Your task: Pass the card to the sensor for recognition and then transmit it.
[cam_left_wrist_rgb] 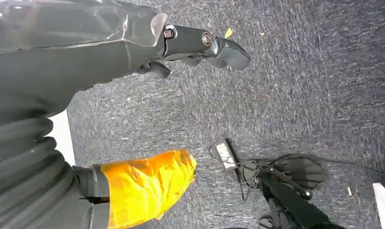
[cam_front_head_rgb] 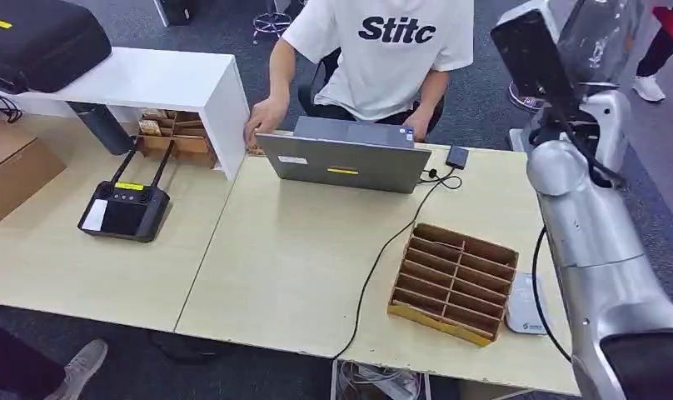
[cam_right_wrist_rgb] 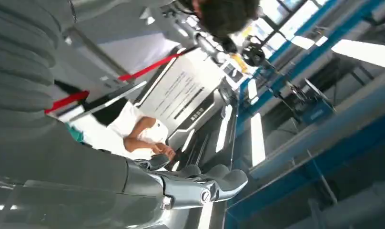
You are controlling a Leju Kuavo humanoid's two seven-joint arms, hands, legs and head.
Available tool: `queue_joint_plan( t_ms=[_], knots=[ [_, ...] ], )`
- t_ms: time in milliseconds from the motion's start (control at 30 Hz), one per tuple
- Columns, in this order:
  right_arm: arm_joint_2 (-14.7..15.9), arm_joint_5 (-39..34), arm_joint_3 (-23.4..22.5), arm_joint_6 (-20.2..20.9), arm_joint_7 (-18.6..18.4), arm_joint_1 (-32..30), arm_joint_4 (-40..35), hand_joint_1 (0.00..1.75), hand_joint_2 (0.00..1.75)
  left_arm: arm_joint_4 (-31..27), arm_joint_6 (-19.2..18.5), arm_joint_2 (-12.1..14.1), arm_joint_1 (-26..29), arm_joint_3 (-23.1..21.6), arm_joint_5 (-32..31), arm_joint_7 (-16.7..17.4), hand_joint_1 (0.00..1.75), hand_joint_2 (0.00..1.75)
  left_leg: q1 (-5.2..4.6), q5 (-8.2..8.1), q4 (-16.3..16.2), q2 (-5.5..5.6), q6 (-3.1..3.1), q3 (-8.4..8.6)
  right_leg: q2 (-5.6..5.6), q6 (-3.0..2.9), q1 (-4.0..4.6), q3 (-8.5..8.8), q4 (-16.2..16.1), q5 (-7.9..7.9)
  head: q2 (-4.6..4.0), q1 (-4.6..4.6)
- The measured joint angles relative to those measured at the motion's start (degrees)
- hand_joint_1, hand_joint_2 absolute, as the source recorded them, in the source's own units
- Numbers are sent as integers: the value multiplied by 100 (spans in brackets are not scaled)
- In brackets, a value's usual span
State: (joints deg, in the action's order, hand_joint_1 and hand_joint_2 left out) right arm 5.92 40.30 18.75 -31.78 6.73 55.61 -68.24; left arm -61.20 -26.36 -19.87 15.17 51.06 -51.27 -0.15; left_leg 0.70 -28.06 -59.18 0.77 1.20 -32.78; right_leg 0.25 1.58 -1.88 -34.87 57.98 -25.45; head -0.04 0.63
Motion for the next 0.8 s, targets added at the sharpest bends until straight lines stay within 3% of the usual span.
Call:
queue_joint_plan(
  t_ms=[200,333,567,800],
  knots=[
    [120,-1479,-764,55,330,-496,-1297,0,175,-351,227,-41,370,-469,926,471,0,175,-1,-5,-1,4,-7,-5,-3,2,0,-4,-4,-2,0,-2],
    [527,-1569,-1421,66,413,-736,-1599,0,175,-625,323,-59,666,-857,1338,730,0,175,-4,-9,-5,6,-14,-10,-8,5,-2,-2,-12,-3,0,-2],
    [1360,-1715,-2656,-223,872,-1319,-1602,0,175,-977,490,-68,1027,-1309,1724,948,0,175,-5,-20,-7,6,-30,-14,-12,8,-2,3,-18,-2,0,0],
    [1619,-1693,-3130,-231,905,-1640,-1702,0,175,-1128,500,-70,1119,-1510,1766,977,0,175,-3,-24,-4,-7,-25,-9,0,7,-1,-2,-15,-3,0,0]
  ],
)
